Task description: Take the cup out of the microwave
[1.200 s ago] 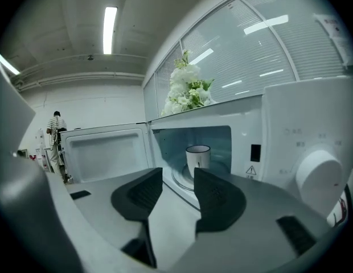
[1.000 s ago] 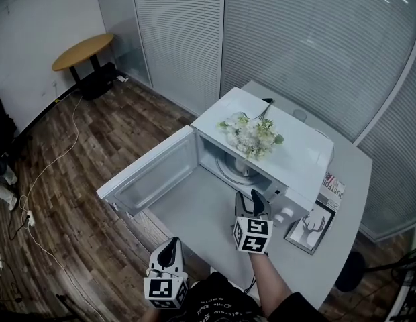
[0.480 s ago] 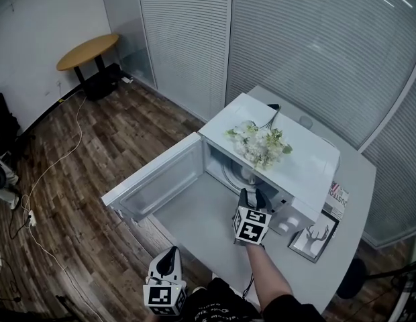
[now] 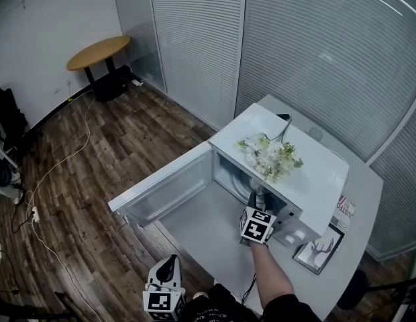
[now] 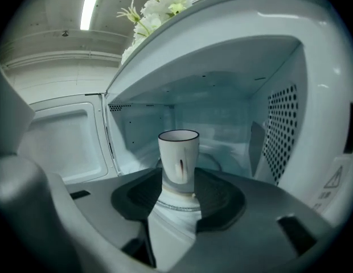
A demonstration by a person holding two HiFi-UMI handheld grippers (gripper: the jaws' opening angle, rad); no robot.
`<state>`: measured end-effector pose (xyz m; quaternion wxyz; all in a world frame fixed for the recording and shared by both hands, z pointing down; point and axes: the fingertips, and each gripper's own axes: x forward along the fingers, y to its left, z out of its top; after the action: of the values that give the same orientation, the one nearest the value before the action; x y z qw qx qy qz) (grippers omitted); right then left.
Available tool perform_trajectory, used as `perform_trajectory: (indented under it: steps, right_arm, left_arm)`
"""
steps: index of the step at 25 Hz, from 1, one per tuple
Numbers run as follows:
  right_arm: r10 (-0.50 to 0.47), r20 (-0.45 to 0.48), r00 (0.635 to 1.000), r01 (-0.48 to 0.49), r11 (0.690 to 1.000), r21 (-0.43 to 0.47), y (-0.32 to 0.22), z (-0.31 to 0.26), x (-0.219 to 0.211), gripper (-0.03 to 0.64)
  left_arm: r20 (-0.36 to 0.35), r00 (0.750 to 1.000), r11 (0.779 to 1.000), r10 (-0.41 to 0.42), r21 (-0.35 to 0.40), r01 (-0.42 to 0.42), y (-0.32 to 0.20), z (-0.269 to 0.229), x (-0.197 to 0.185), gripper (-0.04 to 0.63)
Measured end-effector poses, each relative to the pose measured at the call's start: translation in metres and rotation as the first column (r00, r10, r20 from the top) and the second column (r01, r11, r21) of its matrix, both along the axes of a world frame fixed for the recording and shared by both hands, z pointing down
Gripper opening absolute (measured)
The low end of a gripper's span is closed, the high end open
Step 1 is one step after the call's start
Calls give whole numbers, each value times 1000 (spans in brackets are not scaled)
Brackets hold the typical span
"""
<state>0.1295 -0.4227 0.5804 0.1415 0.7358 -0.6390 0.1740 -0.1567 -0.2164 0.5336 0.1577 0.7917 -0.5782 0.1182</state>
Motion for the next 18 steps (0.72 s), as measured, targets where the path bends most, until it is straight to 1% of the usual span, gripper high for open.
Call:
perform_trajectory:
  steps: [7, 11, 14, 16, 18]
  right_arm:
    - [-13, -20, 1000, 13, 1000, -14, -14, 6, 1, 164]
    - [-15, -43, 999, 15, 1000, -18, -17, 8, 2, 164]
    - [-10, -71, 997, 9, 1000, -5, -17, 6, 4, 123]
    - [-2, -71, 997, 2, 1000, 5, -17, 3, 7, 114]
    - [-2, -75, 997, 3, 1000, 16, -18, 1, 8, 87]
  left_arm:
    - [25, 999, 999, -27, -18, 27, 2, 4, -13, 6]
    - [24, 999, 999, -26, -27, 27, 1, 5, -13, 6]
    - [12, 1000, 999, -8, -37, 9, 1, 8, -10, 6]
    - [11, 1000, 999, -2, -45, 2, 2, 10, -9, 6]
    - [13, 1000, 999, 0, -52, 1, 2, 13, -9, 6]
